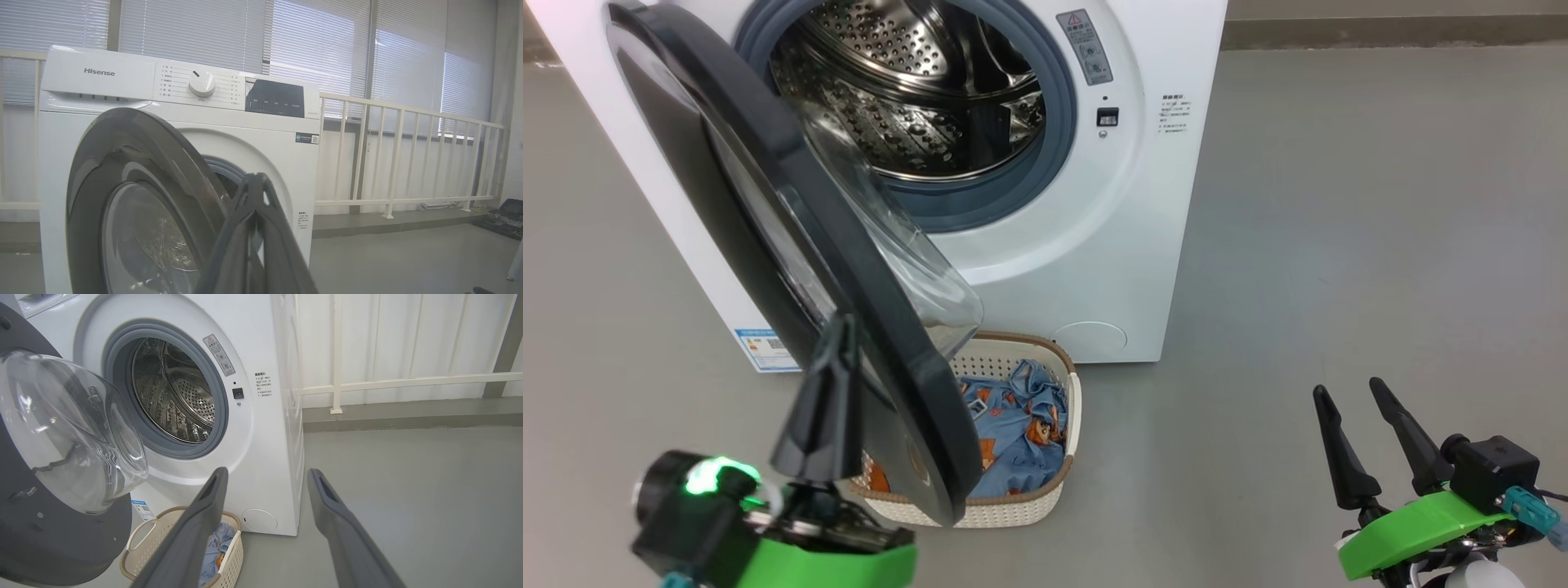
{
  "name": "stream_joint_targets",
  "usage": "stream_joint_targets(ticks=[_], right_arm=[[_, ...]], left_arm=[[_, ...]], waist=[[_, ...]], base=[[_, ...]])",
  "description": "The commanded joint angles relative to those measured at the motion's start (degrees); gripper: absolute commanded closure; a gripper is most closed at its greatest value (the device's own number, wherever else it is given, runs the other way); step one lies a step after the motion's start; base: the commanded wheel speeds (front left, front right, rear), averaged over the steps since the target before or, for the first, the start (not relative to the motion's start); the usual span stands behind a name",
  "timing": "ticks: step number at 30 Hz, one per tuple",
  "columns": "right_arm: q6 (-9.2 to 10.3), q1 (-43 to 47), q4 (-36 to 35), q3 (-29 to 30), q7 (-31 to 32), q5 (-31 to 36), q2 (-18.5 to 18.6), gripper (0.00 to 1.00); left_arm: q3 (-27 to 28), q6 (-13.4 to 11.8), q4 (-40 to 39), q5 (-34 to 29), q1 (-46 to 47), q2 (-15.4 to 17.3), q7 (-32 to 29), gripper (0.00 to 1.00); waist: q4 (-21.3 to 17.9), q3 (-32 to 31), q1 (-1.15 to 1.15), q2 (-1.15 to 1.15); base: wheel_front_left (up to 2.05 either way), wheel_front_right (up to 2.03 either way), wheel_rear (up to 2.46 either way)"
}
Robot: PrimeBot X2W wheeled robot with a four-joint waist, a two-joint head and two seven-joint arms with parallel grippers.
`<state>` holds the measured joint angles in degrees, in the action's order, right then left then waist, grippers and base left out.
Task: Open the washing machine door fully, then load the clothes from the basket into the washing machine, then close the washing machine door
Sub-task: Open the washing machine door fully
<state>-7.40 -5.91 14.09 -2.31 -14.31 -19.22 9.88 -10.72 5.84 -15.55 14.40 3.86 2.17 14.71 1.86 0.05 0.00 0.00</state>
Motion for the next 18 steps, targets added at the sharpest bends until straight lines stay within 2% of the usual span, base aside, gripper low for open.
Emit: stream_joint_targets(ticks=[1, 9, 18], right_arm=[[-0.09, -2.03, -1.49, -1.48, -0.69, -0.06, 0.34, 0.0], [-0.09, -2.52, -1.49, -2.36, -0.69, -0.18, 0.0, 0.0], [-0.09, -3.2, -1.67, -2.77, -0.69, -0.31, -0.1, 0.0]], left_arm=[[0.45, 0.12, -2.22, -0.26, 2.51, 0.71, 0.29, 1.0], [-8.56, -0.47, -0.14, 2.45, 3.9, 0.71, -0.13, 1.0], [-10.31, -0.43, 9.22, 5.27, 4.59, 0.71, -0.17, 1.0]], waist=[[-0.11, 0.01, 0.0, 0.0], [-1.36, 0.35, 0.0, 0.0], [-4.08, 1.88, 0.0, 0.0]], base=[[0.0, 0.0, 0.0], [0.0, 0.0, 0.0], [0.0, 0.0, 0.0]])
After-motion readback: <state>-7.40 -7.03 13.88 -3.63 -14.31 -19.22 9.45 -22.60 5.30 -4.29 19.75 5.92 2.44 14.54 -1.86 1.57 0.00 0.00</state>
